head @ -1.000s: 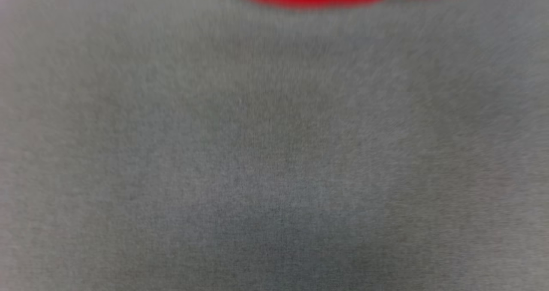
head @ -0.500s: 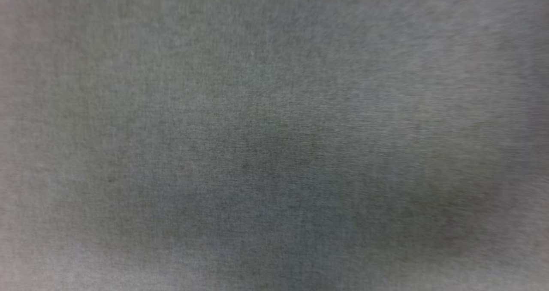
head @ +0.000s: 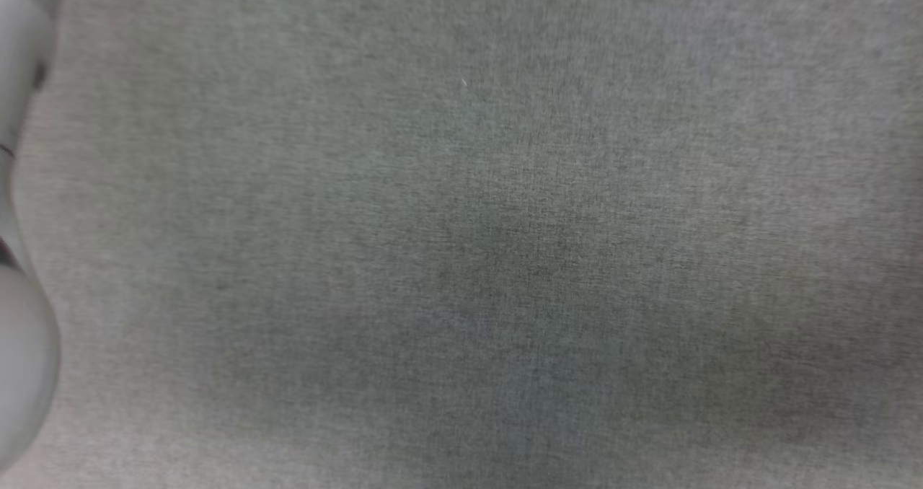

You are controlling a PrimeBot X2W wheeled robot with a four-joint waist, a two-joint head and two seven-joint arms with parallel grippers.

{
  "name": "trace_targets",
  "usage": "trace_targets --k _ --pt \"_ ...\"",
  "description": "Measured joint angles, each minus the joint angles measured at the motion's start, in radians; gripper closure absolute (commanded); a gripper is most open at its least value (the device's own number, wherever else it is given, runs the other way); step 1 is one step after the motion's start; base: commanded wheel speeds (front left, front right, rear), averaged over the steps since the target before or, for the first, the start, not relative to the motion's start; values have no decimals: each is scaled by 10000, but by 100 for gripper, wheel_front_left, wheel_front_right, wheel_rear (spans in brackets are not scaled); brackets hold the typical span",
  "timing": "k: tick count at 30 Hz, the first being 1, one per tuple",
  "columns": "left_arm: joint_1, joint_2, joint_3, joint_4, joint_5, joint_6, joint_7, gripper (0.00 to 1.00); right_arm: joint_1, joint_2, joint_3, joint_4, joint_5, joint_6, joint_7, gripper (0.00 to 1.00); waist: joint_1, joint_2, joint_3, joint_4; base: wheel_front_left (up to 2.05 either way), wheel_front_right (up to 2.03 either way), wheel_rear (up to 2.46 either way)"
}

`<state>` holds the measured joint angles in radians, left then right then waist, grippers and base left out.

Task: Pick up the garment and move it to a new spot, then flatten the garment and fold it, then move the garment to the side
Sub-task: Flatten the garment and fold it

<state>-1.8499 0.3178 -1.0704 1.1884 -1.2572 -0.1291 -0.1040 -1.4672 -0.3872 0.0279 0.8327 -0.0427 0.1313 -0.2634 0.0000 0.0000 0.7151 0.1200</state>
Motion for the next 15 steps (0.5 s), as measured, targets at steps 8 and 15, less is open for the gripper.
trace_targets --k 8,15 --pt "1688 376 -77 -376 -577 0 717 100 1509 -217 723 589 1912 0 54 100 0 0 -1268 27 0 0 0" --pt "3289 909 -558 -721 -665 -2 1407 100 3300 -821 2441 -63 4420 0 1266 100 0 0 -2637 -15 0 0 0"
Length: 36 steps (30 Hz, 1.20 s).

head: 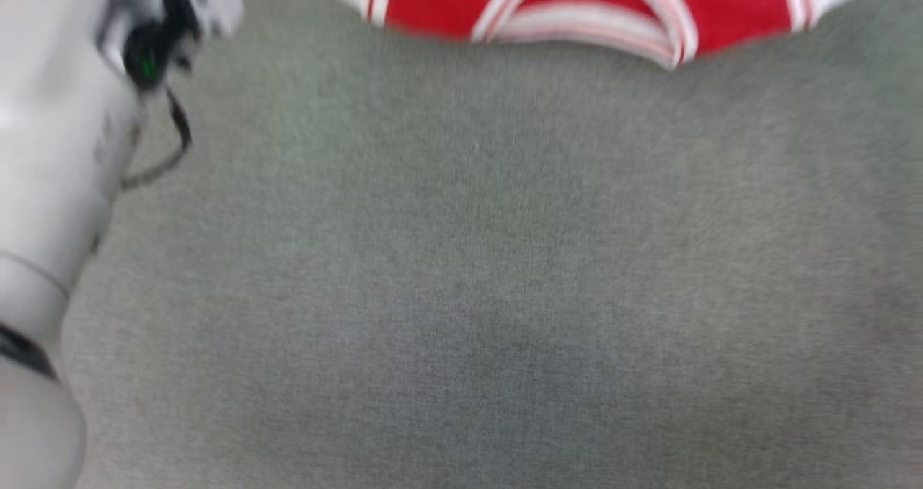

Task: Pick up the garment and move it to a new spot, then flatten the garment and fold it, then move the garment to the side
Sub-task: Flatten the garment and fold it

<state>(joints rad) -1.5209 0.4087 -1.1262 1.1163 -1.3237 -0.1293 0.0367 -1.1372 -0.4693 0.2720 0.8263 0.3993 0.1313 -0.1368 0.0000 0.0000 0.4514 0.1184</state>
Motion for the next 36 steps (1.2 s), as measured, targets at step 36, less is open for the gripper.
trace_targets --k 36 --pt "9940 6278 -1003 -11304 -1116 5496 -1544 100 12794 -2677 -23 -8084 4186 0 4775 100 0 0 -4400 -27 0 0 0"
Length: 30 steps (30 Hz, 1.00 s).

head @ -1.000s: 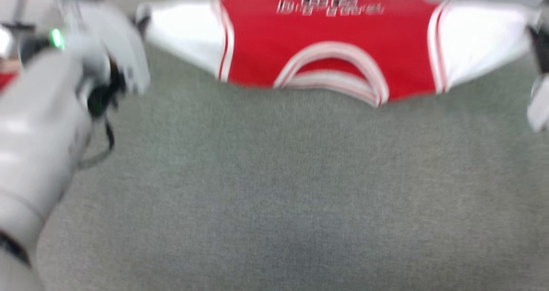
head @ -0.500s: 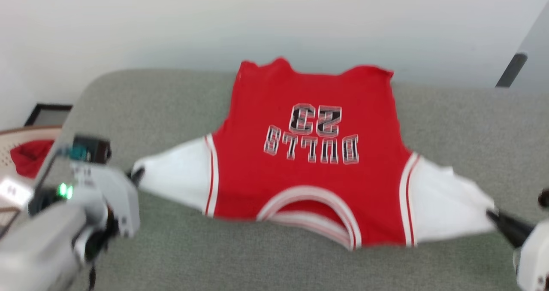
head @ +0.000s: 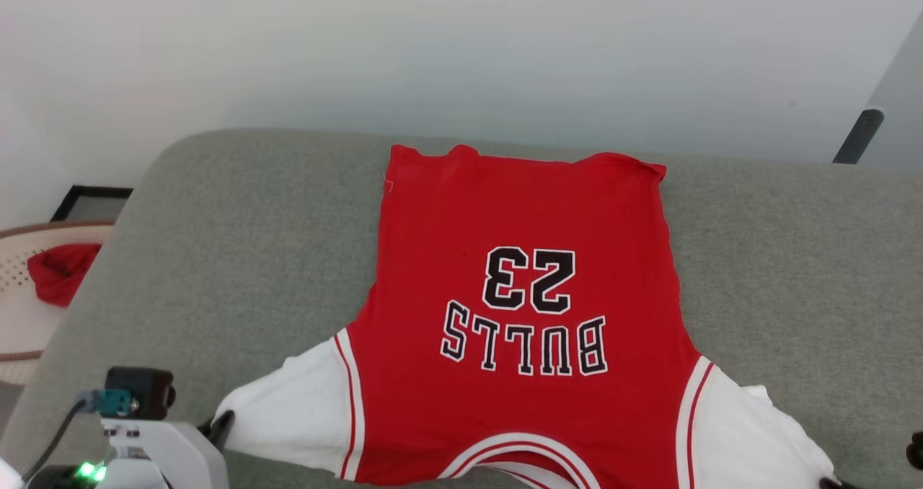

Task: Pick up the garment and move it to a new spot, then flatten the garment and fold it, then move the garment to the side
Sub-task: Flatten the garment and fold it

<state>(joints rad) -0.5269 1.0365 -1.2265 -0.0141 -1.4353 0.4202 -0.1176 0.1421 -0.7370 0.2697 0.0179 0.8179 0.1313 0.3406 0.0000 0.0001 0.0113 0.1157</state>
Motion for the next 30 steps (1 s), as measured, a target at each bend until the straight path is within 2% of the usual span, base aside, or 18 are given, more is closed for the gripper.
trace_targets --k 2,9,10,11,12,19,23,27,30 --pt "129 63 8 -234 -15 217 -75 100 214 215 -232 -119 -130 0 151 100 0 0 70 35 0 0 0" --pt "312 21 65 -426 -148 380 -282 100 382 704 -775 -522 -619 0 727 100 0 0 307 106 0 0 0" --pt "312 -8 82 -433 -148 380 -313 100 382 748 -865 -600 -759 0 832 49 0 0 346 110 0 0 0" --pt "310 -31 98 -447 -146 389 -328 100 380 780 -955 -725 -830 0 934 3 0 0 387 113 0 0 0" --pt "309 -48 107 -447 -144 414 -337 100 378 807 -1047 -874 -890 0 1053 0 1 0 428 117 0 0 0" --pt "229 -268 253 -508 -73 512 -546 100 203 1099 -1944 -2295 -1342 0 2031 0 0 0 846 153 0 0 0" --pt "47 -435 339 -512 17 522 -604 100 -651 1141 -2416 -3164 -1611 0 2322 0 1 0 1187 215 0 0 0" --pt "-255 -734 382 -466 180 500 -629 100 -2223 1120 -2508 -3072 -1825 0 2313 0 0 0 1583 321 0 0 0" --pt "-559 -1022 383 -378 364 410 -587 100 -3691 1116 -2389 -2220 -1942 -2 2155 0 0 0 1909 447 0 0 0"
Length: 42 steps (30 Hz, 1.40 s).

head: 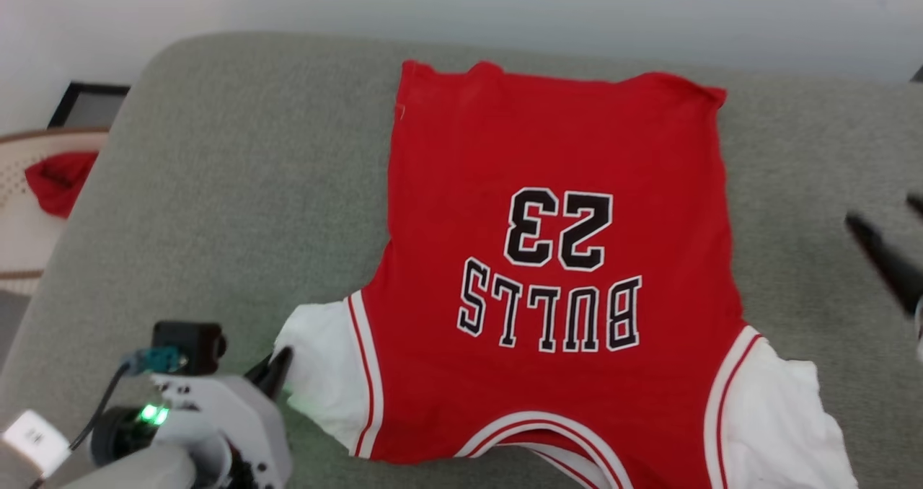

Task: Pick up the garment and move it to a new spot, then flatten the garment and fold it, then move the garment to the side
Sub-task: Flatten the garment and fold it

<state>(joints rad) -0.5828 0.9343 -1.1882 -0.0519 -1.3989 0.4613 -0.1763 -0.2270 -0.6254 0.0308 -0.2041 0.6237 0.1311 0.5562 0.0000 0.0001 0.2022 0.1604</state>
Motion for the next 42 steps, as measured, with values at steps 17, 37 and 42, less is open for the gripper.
trace_targets --k 17,37,42 --pt "-1740 -2023 -272 1177 1003 -1045 435 100 -6281 221 1197 6736 -196 0 813 0 0 0 1788 1601 0 0 0" --pt "-2304 -3561 -383 2834 1162 -2339 349 100 -8894 316 934 10458 -1133 -12 1820 100 0 -1 3065 3384 0 0 0" --pt "-2323 -3645 -364 3110 1154 -2504 291 100 -9167 481 913 10805 -1377 -6 1638 100 0 0 3125 3394 0 0 0"
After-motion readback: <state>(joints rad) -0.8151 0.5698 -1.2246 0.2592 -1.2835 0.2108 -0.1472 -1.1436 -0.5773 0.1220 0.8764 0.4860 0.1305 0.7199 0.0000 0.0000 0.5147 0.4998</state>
